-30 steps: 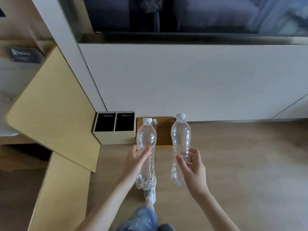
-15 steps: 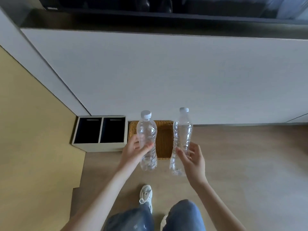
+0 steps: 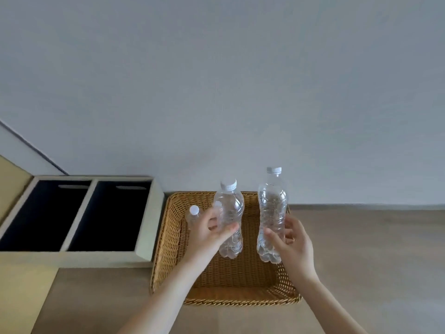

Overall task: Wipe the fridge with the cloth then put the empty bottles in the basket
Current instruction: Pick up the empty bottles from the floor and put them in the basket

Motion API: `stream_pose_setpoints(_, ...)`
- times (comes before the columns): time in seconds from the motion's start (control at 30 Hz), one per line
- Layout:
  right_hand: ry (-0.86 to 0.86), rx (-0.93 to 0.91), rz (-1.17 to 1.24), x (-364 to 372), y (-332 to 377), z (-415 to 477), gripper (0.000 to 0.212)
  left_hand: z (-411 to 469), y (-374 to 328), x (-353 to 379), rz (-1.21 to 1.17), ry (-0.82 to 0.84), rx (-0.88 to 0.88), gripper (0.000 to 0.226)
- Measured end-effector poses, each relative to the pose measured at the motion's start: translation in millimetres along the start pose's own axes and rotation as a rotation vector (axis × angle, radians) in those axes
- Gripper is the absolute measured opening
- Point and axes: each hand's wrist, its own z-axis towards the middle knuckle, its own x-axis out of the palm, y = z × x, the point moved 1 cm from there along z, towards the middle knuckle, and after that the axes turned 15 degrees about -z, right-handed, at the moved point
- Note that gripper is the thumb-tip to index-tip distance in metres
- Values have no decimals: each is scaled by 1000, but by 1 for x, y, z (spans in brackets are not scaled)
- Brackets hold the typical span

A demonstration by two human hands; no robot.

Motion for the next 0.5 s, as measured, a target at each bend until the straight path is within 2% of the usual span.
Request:
stream_pose_setpoints(0.07,-3,-31,-6,26,-53,29,48,30,52,5,6,25,17,74)
stream_pose_setpoints(0.2,-49,-97,-22,64,-130,68,50,74,136,10,50,87,61,64)
stream_pose_setpoints(0.33,-78,-117,-64,87,-169,88,57,98,183,15,79,98,86,64)
stream_pose_setpoints(0.5,-67,-113,-99,103,-192,101,56,117,215,31,85,113,118,66)
